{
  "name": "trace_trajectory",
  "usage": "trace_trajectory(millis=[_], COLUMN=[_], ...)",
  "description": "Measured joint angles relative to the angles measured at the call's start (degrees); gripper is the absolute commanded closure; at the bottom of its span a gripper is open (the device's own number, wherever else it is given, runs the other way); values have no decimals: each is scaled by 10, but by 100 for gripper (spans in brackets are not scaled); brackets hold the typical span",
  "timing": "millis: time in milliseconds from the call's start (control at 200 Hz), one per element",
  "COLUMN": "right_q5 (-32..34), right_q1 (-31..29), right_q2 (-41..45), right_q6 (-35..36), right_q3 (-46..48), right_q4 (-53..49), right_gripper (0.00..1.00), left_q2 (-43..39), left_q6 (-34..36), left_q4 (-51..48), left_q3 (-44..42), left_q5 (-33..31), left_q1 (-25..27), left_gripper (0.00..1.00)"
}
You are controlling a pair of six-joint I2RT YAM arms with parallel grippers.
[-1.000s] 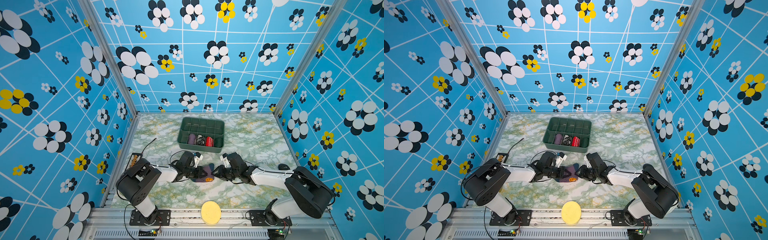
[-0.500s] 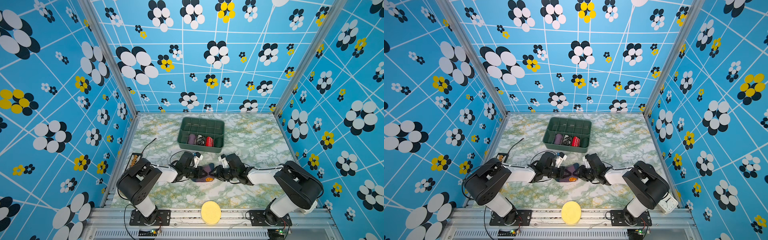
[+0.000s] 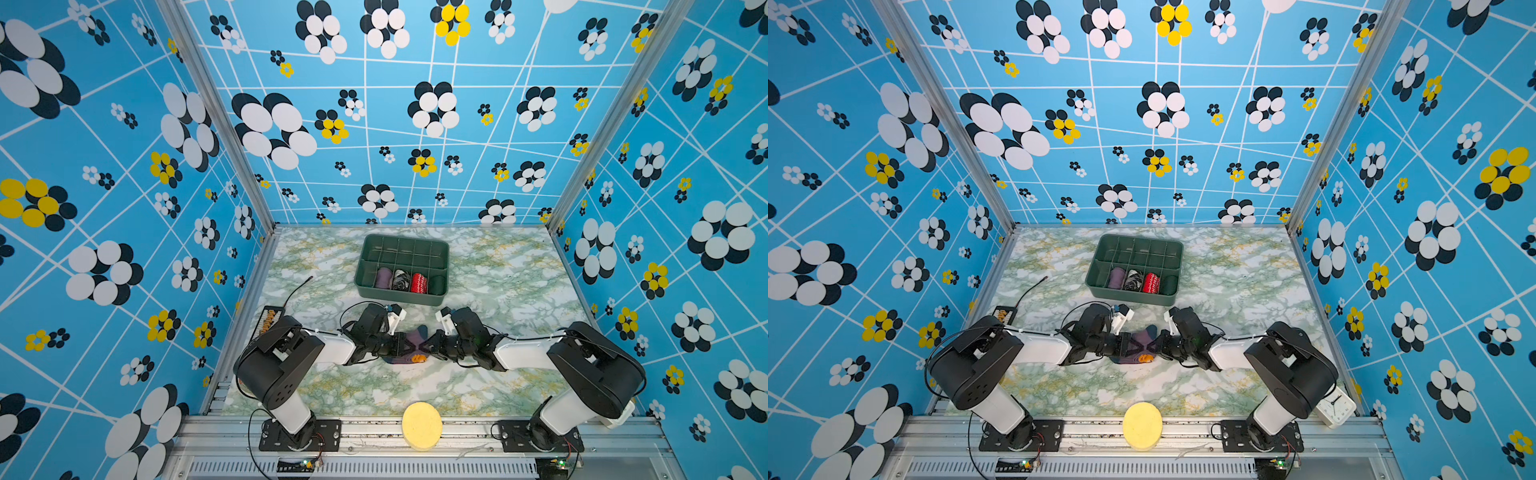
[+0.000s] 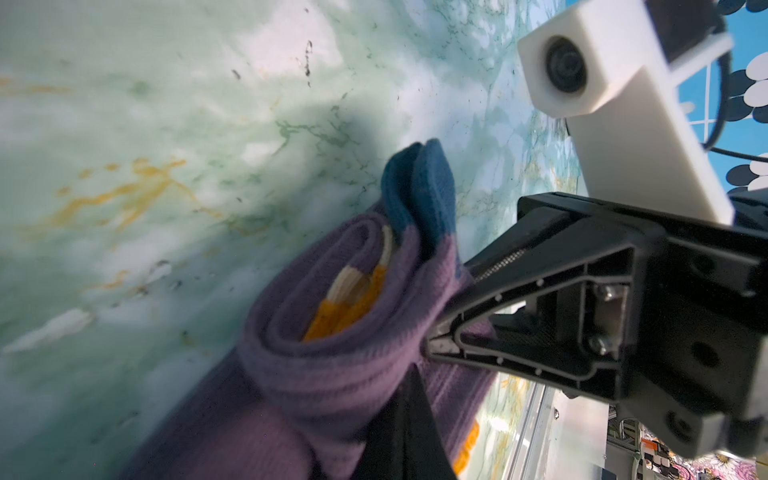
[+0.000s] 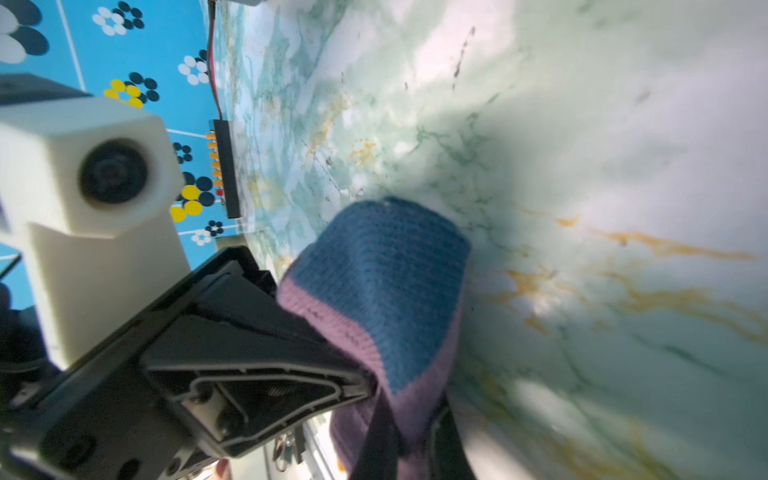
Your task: Roll the socks
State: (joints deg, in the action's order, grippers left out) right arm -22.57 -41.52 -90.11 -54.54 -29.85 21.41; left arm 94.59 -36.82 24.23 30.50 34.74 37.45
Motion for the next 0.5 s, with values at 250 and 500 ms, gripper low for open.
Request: trace_trajectory(millis=[250,500], right_q5=[139,259], right_q1=[-75,-135], right_q2=[13,-46], right_q6=[97,148], right_q3=[-124,-252], right_q4=[-232,-400], right_gripper=[100,100], left_q2=[-28,-74], left_q6=[0,-2], left_q4=[-54,-140], left_q3=[5,5], left_q5=[-14,-52], left_q1=[0,0], left_gripper=[100,87])
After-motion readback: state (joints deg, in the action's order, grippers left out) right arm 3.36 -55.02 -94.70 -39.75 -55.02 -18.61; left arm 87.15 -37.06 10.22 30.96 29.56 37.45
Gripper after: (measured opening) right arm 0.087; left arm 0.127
